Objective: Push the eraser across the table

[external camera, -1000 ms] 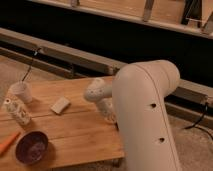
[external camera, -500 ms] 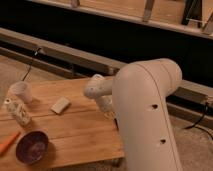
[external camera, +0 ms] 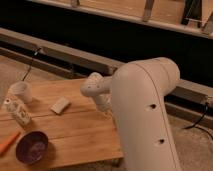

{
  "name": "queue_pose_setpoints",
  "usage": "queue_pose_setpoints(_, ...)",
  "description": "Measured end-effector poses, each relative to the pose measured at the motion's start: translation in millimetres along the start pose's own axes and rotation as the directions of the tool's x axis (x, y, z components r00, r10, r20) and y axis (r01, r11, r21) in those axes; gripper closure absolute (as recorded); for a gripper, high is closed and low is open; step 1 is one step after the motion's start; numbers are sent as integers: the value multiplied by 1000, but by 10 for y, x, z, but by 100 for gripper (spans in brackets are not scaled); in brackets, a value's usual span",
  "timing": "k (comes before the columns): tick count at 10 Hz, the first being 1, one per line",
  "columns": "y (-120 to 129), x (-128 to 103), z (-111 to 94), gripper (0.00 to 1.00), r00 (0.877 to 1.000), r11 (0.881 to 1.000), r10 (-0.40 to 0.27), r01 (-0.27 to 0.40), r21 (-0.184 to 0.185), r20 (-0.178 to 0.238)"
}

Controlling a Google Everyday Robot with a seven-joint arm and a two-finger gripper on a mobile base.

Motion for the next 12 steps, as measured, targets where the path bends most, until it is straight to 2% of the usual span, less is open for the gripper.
queue_pose_setpoints(7,158,110,25,100,1000,1000,-15,14,-23,-25)
queue_pose_setpoints(12,150,99,125,100,999,1000,-16,15,-17,-42)
